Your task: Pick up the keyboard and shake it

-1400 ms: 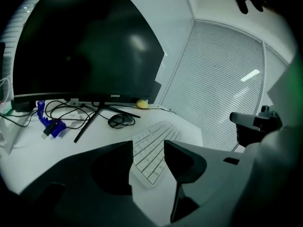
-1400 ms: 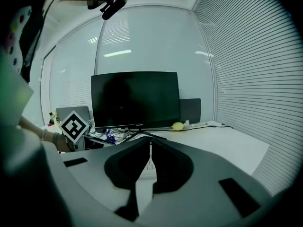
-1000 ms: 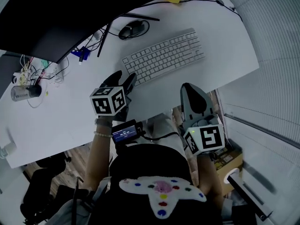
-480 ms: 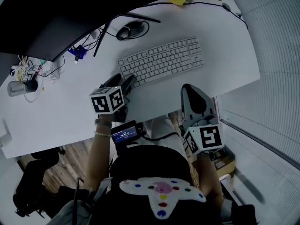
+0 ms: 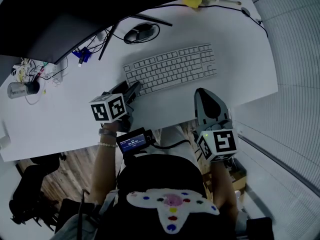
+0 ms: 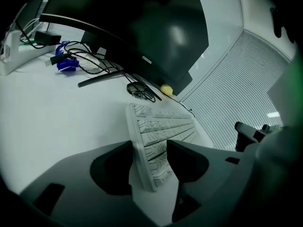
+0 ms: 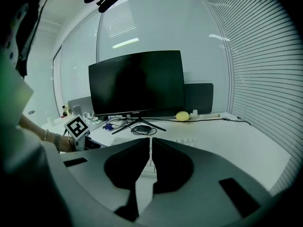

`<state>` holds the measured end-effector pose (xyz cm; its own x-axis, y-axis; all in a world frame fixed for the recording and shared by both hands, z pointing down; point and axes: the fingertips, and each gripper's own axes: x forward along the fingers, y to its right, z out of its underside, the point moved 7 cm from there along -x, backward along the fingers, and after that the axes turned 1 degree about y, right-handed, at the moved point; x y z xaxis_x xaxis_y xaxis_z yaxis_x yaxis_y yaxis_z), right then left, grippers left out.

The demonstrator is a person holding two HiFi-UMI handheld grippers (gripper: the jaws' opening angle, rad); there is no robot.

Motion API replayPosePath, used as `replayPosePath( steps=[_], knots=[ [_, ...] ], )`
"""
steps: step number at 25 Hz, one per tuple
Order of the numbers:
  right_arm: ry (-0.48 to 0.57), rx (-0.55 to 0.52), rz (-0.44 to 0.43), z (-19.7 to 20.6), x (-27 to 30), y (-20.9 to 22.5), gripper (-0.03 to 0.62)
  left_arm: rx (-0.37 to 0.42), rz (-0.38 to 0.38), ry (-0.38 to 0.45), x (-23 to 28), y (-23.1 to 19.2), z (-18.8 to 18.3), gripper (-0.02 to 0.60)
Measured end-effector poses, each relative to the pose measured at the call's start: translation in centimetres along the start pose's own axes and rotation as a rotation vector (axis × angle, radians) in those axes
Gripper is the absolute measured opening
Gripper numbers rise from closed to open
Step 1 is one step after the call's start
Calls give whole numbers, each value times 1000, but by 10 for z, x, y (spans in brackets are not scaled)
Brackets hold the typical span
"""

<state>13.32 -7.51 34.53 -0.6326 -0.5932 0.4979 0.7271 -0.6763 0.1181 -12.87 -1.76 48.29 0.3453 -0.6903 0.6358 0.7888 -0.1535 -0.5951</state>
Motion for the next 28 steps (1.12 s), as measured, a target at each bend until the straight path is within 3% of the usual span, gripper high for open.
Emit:
replayPosePath(
  steps=[7, 8, 10, 16, 22, 28],
  knots=[
    [-50, -22, 25, 24, 22, 46, 44, 6, -24, 14, -2, 2, 3, 236],
    [-54, -15, 25, 29, 27, 55, 61, 11, -25, 21, -3, 3, 3, 235],
    [-70, -7, 12, 37, 40, 73, 165, 23, -31, 31, -3, 5, 2, 233],
    [-143, -21, -29, 42, 79, 106, 258, 13, -48, 49, -12, 10, -2, 211],
    [-217, -31, -39, 54, 111, 137, 279, 23, -63, 58, -16, 14, -5, 212],
    [-228, 48, -110, 60, 129, 151, 294, 23, -94, 73, -20, 18, -7, 212]
  ],
)
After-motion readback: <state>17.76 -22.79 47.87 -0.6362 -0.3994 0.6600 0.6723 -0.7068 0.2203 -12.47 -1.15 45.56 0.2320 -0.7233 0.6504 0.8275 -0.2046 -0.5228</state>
